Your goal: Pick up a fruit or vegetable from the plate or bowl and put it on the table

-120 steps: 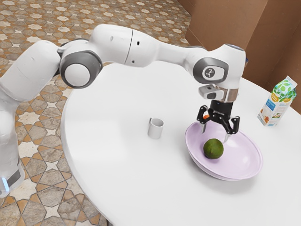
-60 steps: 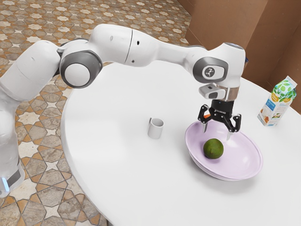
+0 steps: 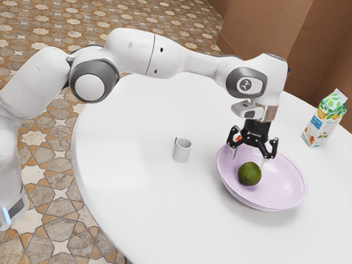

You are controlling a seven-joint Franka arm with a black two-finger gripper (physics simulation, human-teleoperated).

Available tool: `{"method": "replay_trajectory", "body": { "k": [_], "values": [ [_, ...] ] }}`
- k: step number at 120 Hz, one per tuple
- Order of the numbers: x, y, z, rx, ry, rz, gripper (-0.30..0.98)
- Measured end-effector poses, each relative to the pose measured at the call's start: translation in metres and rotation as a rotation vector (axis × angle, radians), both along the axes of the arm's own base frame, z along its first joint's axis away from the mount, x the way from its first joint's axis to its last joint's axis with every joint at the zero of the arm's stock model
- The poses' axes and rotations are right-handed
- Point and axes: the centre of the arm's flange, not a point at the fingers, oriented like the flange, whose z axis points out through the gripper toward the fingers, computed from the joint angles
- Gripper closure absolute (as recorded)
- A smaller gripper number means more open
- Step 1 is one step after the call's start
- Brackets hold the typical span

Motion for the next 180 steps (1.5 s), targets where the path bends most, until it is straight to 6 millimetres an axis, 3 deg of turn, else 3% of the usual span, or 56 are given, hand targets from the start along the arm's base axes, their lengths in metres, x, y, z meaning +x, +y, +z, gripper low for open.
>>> {"method": "replay_trajectory", "body": {
  "k": [77, 117, 148, 166, 180],
  "values": [
    [0.018, -0.005, -0.042, 0.048, -0.014, 0.077, 0.00],
    [0.020, -0.007, -0.041, 0.044, -0.025, 0.110, 0.27],
    [0.013, -0.002, -0.004, 0.045, -0.055, 0.167, 0.43],
    [-0.007, 0.006, 0.061, 0.068, -0.108, 0.209, 0.41],
    [-0.023, 0.044, 0.104, 0.120, -0.124, 0.303, 0.40]
  ]
}}
